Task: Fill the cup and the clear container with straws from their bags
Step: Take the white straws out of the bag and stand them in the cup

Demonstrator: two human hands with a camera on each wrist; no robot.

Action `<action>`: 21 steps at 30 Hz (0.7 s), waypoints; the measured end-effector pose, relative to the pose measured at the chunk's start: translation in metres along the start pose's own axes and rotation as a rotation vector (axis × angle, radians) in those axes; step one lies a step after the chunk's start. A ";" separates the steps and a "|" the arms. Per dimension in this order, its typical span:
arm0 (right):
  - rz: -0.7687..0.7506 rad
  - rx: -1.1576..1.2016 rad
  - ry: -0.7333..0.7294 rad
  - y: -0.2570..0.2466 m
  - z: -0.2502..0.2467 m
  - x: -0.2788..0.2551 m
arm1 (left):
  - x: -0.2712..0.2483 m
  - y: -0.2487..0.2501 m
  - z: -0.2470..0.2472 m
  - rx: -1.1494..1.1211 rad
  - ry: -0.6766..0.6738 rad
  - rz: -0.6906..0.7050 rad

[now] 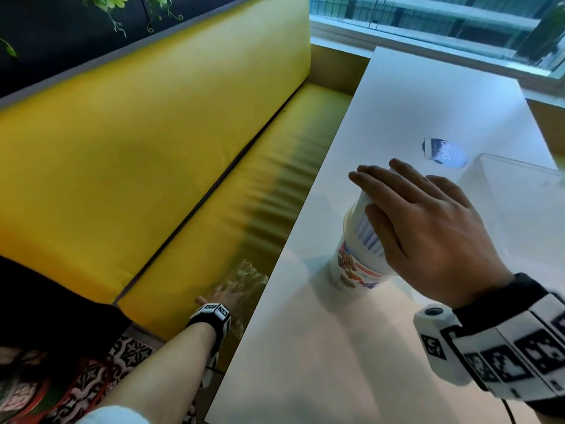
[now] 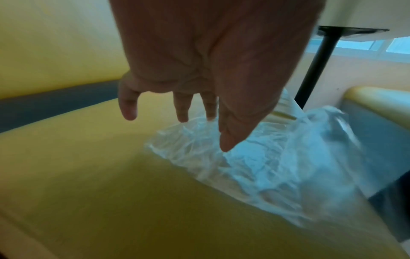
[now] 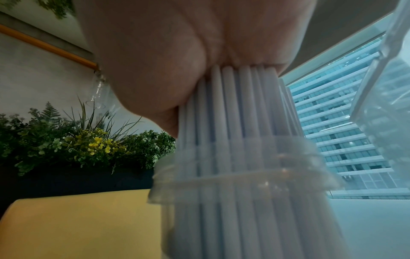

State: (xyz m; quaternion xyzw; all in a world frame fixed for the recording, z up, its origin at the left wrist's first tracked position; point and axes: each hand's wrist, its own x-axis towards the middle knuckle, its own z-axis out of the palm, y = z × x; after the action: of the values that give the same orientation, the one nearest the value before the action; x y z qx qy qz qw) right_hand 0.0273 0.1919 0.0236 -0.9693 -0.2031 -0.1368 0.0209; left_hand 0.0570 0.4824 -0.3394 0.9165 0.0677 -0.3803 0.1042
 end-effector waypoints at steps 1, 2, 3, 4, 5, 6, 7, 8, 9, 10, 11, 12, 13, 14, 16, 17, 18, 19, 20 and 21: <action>0.000 0.006 0.009 0.001 0.000 0.000 | -0.001 0.001 -0.002 -0.020 0.033 -0.001; -0.002 0.012 0.016 0.001 0.001 0.000 | -0.003 0.001 -0.003 -0.032 0.065 -0.010; -0.005 0.016 0.021 0.002 0.001 0.000 | -0.007 0.003 -0.006 -0.010 0.096 -0.022; -0.008 0.018 0.025 0.002 0.001 -0.001 | -0.010 0.003 -0.009 0.008 0.135 -0.042; -0.012 0.022 0.030 0.002 0.001 -0.001 | -0.015 0.003 -0.015 0.002 0.180 -0.080; -0.016 0.022 0.036 0.002 0.002 -0.001 | -0.021 0.001 -0.022 -0.047 0.234 -0.105; -0.020 0.021 0.043 0.002 0.003 -0.001 | -0.029 -0.002 -0.029 -0.112 0.299 -0.115; -0.025 0.024 0.049 0.002 0.003 -0.001 | -0.038 -0.007 -0.037 -0.181 0.376 -0.109; -0.029 0.026 0.057 0.002 0.004 -0.001 | -0.051 -0.011 -0.047 -0.235 0.452 -0.087; -0.031 0.031 0.062 0.002 0.003 -0.002 | -0.068 -0.014 -0.059 -0.276 0.528 -0.061; -0.031 0.034 0.064 0.003 0.004 -0.002 | -0.087 -0.015 -0.073 -0.314 0.606 -0.031; -0.028 0.040 0.064 0.003 0.004 -0.001 | -0.108 -0.016 -0.088 -0.337 0.681 0.001; -0.027 0.046 0.062 0.002 0.003 -0.001 | -0.134 -0.014 -0.102 -0.350 0.758 0.042; -0.029 0.052 0.057 0.002 0.004 0.001 | -0.155 -0.014 -0.113 -0.352 0.824 0.087; -0.033 0.065 0.021 0.001 0.000 0.002 | -0.206 -0.004 -0.128 -0.339 0.886 0.202; -0.031 0.067 -0.012 0.001 -0.002 0.002 | -0.232 0.004 -0.131 -0.327 0.868 0.269; -0.029 0.066 -0.051 0.002 -0.006 0.002 | -0.257 0.014 -0.131 -0.303 0.832 0.348; -0.029 0.069 -0.093 0.002 -0.009 0.002 | -0.280 0.027 -0.128 -0.272 0.773 0.424; -0.031 0.074 -0.131 0.002 -0.012 0.002 | -0.300 0.041 -0.123 -0.236 0.693 0.483; -0.039 0.085 -0.167 0.003 -0.014 0.003 | -0.314 0.056 -0.115 -0.190 0.591 0.511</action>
State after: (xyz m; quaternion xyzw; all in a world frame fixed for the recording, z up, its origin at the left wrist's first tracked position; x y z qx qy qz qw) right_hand 0.0276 0.1893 0.0382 -0.9714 -0.2288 -0.0470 0.0425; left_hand -0.0735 0.4423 -0.0290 0.9600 -0.1005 -0.0543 0.2555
